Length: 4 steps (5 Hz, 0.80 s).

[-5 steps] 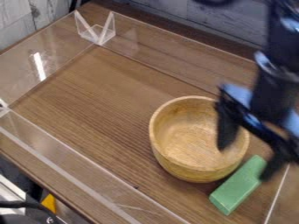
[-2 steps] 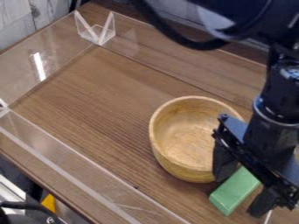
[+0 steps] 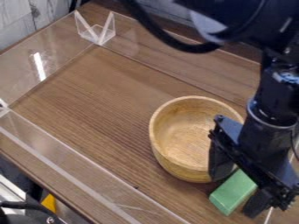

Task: Put the green block in the brown bowl

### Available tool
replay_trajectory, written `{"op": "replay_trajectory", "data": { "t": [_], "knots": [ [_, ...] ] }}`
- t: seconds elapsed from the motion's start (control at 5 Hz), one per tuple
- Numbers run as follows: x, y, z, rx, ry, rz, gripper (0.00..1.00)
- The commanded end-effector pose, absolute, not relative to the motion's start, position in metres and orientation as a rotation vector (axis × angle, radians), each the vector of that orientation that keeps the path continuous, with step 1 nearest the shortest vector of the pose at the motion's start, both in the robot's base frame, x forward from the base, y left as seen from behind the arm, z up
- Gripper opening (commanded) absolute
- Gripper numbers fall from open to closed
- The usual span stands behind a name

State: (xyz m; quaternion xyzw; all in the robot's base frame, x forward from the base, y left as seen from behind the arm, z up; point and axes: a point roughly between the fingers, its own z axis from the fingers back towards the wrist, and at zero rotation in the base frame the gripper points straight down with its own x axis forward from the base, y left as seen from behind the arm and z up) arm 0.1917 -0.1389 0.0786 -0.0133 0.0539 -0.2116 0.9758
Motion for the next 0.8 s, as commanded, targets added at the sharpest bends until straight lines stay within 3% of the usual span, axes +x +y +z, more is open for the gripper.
{"op": "replay_trajectory", "data": {
  "t": [0.0, 0.6],
  "knots": [
    [0.1979, -0.1374, 0.0909, -0.048, 0.041, -0.421, 1.0],
    [0.2034, -0.1295, 0.0822, -0.045, 0.019, -0.417, 1.0]
  ]
}}
